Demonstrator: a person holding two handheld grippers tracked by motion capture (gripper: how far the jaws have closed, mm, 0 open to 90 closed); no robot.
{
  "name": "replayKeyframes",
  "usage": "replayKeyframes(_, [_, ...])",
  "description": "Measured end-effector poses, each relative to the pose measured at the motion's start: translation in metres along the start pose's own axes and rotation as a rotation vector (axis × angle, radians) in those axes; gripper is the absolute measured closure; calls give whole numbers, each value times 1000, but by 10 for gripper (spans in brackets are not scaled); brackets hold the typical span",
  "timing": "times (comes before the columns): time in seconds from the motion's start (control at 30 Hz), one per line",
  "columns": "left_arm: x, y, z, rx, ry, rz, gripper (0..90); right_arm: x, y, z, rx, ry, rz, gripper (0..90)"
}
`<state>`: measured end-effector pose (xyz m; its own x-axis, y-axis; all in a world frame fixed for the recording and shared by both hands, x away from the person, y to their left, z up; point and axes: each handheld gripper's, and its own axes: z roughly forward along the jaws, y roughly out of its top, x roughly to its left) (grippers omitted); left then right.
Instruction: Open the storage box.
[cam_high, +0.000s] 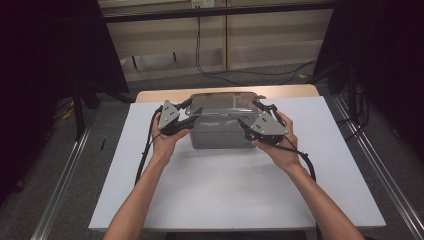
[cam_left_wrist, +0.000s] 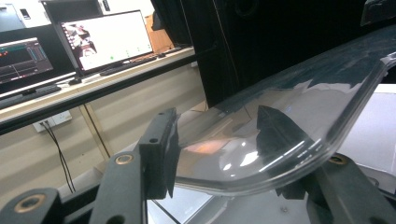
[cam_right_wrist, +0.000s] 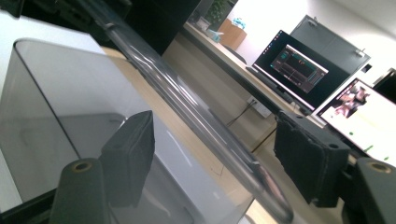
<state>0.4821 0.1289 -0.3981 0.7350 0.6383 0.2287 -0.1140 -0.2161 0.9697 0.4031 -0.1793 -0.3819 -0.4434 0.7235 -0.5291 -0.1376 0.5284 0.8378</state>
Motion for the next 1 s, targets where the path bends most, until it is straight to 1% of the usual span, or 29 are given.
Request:
replayKeyframes(0.03, [0, 0, 0, 1, 1, 3, 495, -4, -3, -1, -5, 6, 41, 264])
replayKeyframes(0.07, [1, 0, 0, -1, 1, 0, 495, -4, -3, -1, -5, 6, 41, 264])
replayKeyframes(0.1, [1, 1, 0, 6, 0, 6, 498, -8, -5, -1, -4, 12, 64, 258])
replayKeyframes(0.17, [2, 1, 0, -2, 0, 2, 504, -10, -8, -1, -9, 6, 96, 251])
replayKeyframes(0.2, [2, 2, 0, -1, 1, 3, 504, -10, -8, -1, -9, 6, 96, 251])
replayKeyframes(0.23, [2, 3, 1, -6, 4, -7, 505, -14, -11, 0, -11, 7, 139, 235])
replayKeyframes(0.27, [3, 4, 0, 2, 3, 1, 507, -15, -13, 0, -12, 0, 150, 214])
replayKeyframes(0.3, [3, 4, 0, 2, 3, 1, 510, -15, -13, 0, -12, 0, 150, 214])
replayKeyframes(0.33, [3, 5, 1, -6, 4, -8, 511, -19, -15, 1, -11, -17, 176, 189])
replayKeyframes(0.4, [4, 5, 1, -3, 1, -8, 511, -22, -18, 1, -13, -20, 211, 193])
replayKeyframes(0.43, [4, 5, 1, -3, 1, -8, 511, -22, -18, 1, -13, -20, 211, 193])
replayKeyframes(0.53, [5, 6, 2, -5, 0, -14, 510, -28, -22, 3, -26, -14, 269, 191])
replayKeyframes(0.57, [6, 7, 1, 2, 2, -7, 511, -29, -23, 3, -27, -10, 288, 191])
replayKeyframes(0.63, [5, 8, 2, -6, 6, -21, 511, -33, -28, 6, -24, -4, 323, 181])
replayKeyframes(0.73, [7, 11, 3, 0, 8, -15, 512, -34, -32, 8, -17, 0, 329, 187])
replayKeyframes(0.87, [8, 10, 3, -1, 7, -21, 512, -36, -33, 11, -20, 1, 341, 198])
replayKeyframes(0.93, [8, 11, 3, 2, 8, -20, 512, -39, -34, 12, -20, -2, 343, 213])
replayKeyframes(0.97, [8, 11, 3, 2, 10, -21, 512, -43, -34, 14, -28, -7, 351, 219])
replayKeyframes(1.0, [8, 12, 3, 2, 9, -22, 513, -44, -33, 15, -26, -4, 345, 222])
